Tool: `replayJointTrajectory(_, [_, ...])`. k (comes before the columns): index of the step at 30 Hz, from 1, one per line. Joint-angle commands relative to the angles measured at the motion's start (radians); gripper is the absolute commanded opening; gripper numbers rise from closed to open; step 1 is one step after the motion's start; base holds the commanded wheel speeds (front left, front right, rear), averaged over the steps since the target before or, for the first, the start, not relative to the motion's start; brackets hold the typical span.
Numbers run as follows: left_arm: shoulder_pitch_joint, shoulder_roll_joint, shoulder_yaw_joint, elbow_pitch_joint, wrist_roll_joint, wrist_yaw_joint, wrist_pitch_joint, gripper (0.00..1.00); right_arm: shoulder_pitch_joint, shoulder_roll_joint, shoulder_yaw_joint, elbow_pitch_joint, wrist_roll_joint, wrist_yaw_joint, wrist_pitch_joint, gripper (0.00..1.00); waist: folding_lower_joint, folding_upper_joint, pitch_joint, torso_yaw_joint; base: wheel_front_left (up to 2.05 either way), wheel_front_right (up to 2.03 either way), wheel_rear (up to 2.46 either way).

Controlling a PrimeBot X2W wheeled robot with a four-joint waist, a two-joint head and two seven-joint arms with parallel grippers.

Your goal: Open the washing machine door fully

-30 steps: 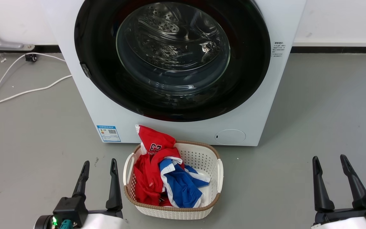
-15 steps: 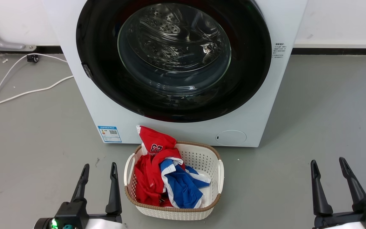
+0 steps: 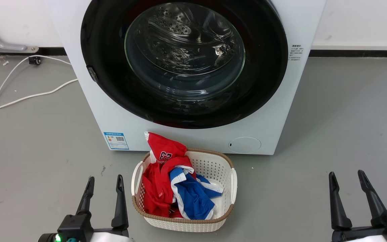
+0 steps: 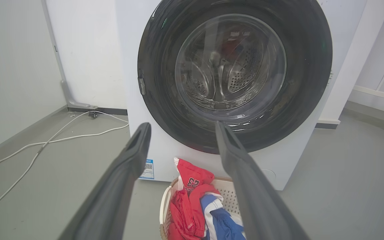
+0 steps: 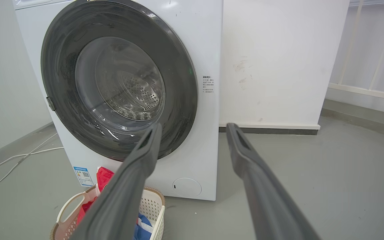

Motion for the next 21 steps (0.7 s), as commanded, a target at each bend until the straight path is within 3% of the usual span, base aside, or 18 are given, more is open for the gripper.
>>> replayJointTrajectory(1, [0.006,-0.001,-0.001,0.001,-0.002,0.003,-0.005,1.00,0.007,-0.001,-0.001,0.002,0.002,0.000,-0.002,1.00,0.0000,0.0000,0.000,0.000,0.00,0.00,0.00])
replayJointTrajectory(8, [0.009,-0.001,-0.003,0.004,-0.001,0.010,-0.004,1.00,0.009,-0.001,0.003,0.009,0.002,0.000,-0.002,1.00,0.0000,0.0000,-0.002,-0.001,0.00,0.00,0.00])
replayJointTrajectory(9, [0.010,-0.001,-0.002,0.004,-0.001,0.011,-0.004,1.00,0.009,-0.001,0.004,0.008,0.001,0.000,-0.002,0.47,0.0000,0.0000,-0.002,-0.001,0.00,0.00,0.00])
replayJointTrajectory(10, [0.011,-0.001,-0.003,0.004,-0.001,0.011,-0.004,1.00,0.011,-0.001,0.009,0.010,0.005,0.000,-0.002,0.00,0.0000,0.0000,-0.003,-0.001,0.00,0.00,0.00])
replayJointTrajectory(17, [0.011,-0.001,-0.001,0.005,0.000,0.011,-0.004,1.00,-0.013,0.000,-0.018,0.024,0.202,0.000,-0.002,0.00,0.0000,0.0000,-0.006,-0.003,0.00,0.00,0.00])
replayJointTrajectory(21, [0.012,-0.001,-0.001,0.007,0.003,0.009,-0.004,1.00,-0.021,0.000,-0.018,0.062,0.444,0.000,-0.002,0.00,0.0000,0.0000,-0.008,-0.003,0.00,0.00,0.00])
